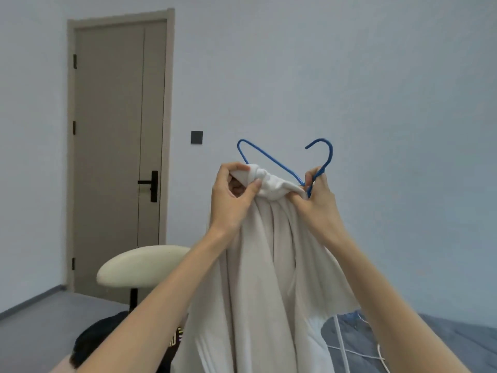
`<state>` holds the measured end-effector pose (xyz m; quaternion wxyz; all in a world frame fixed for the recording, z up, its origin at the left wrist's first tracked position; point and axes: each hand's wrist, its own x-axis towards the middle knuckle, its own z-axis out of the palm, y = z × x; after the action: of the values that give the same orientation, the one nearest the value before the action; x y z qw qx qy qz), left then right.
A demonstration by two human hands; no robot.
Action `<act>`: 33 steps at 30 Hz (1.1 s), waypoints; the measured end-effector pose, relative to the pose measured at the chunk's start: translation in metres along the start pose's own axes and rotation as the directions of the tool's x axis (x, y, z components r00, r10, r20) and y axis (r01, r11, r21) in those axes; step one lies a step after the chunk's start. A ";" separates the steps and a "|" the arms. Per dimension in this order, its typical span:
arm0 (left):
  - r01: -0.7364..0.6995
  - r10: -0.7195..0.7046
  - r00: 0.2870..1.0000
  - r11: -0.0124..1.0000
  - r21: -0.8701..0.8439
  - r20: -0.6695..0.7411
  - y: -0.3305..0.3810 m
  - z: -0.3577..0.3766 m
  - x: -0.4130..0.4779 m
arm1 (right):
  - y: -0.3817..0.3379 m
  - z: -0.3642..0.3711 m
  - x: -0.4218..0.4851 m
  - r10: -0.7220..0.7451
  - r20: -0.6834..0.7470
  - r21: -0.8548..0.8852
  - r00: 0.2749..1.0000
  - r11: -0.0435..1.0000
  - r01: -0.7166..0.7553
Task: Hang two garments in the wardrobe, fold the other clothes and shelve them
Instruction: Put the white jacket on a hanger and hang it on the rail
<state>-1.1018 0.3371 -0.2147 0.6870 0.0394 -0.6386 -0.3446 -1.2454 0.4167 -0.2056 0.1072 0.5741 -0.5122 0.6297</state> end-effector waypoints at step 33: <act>0.722 -0.906 0.365 0.420 0.550 0.213 -0.279 -0.038 -0.287 | 0.306 -0.040 -0.294 0.760 -0.179 -0.920 0.624 0.095 -0.380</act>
<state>-1.1703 0.2605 -0.6035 0.2127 0.3964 -0.7289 -0.5160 -1.3980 0.4424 -0.6030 0.0498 0.2616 -0.9569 0.1163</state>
